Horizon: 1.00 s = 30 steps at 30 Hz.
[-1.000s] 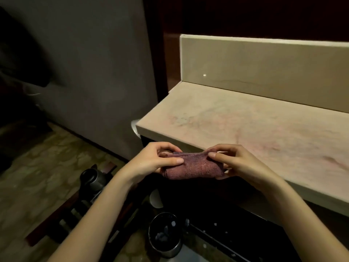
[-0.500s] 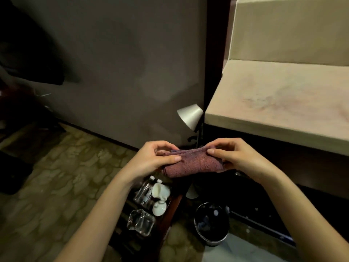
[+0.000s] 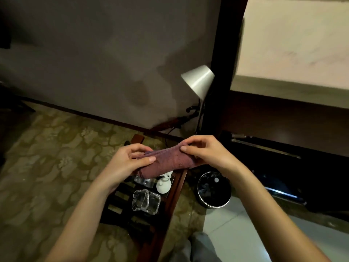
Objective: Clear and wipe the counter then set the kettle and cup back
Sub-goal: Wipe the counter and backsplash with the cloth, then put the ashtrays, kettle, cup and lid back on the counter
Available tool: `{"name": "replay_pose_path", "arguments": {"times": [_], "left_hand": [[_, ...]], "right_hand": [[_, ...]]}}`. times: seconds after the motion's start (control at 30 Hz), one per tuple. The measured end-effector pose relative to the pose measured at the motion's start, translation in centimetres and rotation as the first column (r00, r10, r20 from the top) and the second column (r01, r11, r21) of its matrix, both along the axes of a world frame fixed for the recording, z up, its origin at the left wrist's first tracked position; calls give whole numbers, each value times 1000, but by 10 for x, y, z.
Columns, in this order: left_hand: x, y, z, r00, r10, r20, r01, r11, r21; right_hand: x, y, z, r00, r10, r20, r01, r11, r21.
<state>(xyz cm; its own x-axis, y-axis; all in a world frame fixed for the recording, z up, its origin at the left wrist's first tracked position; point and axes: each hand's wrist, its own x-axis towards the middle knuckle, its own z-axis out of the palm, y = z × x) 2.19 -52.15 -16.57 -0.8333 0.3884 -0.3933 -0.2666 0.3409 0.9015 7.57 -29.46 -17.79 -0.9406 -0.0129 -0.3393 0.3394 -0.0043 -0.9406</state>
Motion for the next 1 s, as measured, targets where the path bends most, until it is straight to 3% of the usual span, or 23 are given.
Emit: {"name": "replay_pose_path", "arguments": {"times": [0.23,0.47,0.57,0.67,0.9,1.0], "left_hand": [[-17,-52,-64,974,156,167,-150,988,-44],[-42,-138,-156,914,274,299,-249,961,-120],[-47,-180,-204,881,356,311,-297,929,-223],[-49,-222,-247,897,335,290,-242,919,-312],[-45,-279,-339,826,447,344,-342,882,-324],[-48,-294,-382,873,387,297,-268,889,-370]], "right_hand": [[-32,-60,-64,997,-28,78,29,999,-19],[-60,-149,-158,962,-160,220,180,981,-74],[-69,-193,-207,938,-214,274,252,961,-111],[-79,-240,-254,922,-238,306,289,948,-132],[-92,-325,-353,865,-300,402,356,932,-70],[-97,-346,-395,851,-329,409,358,934,6]]}}
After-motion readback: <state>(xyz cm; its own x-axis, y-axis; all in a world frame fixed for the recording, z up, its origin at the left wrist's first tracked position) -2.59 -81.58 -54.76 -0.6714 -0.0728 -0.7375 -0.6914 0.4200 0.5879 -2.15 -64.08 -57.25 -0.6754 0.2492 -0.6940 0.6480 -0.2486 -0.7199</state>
